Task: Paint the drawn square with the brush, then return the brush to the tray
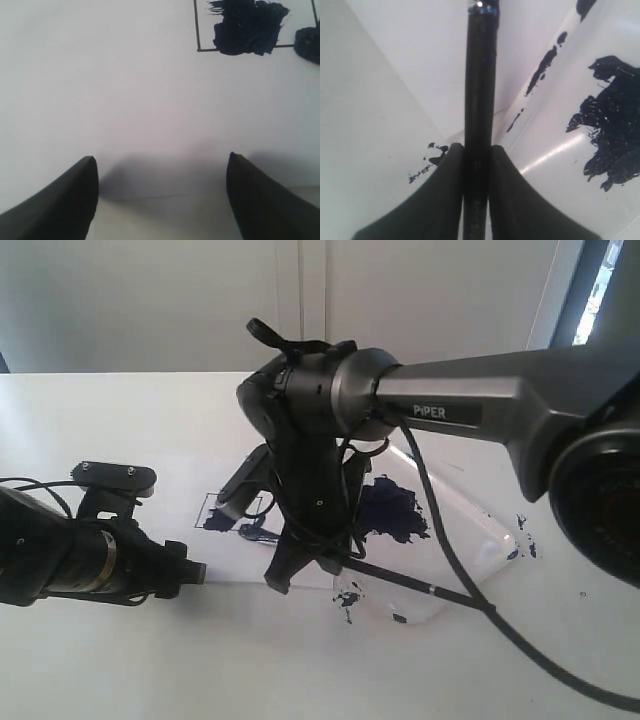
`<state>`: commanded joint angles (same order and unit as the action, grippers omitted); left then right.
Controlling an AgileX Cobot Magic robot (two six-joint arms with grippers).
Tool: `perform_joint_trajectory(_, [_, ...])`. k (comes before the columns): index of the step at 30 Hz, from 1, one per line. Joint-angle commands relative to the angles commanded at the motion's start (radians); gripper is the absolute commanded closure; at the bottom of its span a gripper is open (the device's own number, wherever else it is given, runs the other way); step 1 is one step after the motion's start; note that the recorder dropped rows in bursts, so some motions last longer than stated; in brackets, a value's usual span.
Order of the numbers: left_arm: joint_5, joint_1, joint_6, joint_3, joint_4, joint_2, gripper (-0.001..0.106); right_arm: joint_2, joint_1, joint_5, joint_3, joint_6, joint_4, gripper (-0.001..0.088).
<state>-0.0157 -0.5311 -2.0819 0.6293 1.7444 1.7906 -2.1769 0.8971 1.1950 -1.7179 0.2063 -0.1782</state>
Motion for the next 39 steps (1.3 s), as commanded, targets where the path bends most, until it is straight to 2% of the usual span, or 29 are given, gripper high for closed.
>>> perform_joint_trajectory(11, [-0.009, 0.0, 0.0, 0.0, 0.0, 0.0, 0.032, -0.068, 0.0, 0.022, -0.084, 0.0, 0.006, 0.0868])
perform_joint_trajectory(24, [-0.013, 0.0, 0.012, 0.0, 0.0, 0.0, 0.032, -0.096, -0.002, 0.026, -0.099, -0.089, -0.153, 0.0868])
perform_joint_trajectory(39, [-0.009, 0.0, 0.014, 0.0, 0.0, 0.0, 0.032, -0.081, 0.002, 0.026, -0.101, 0.038, 0.059, 0.0868])
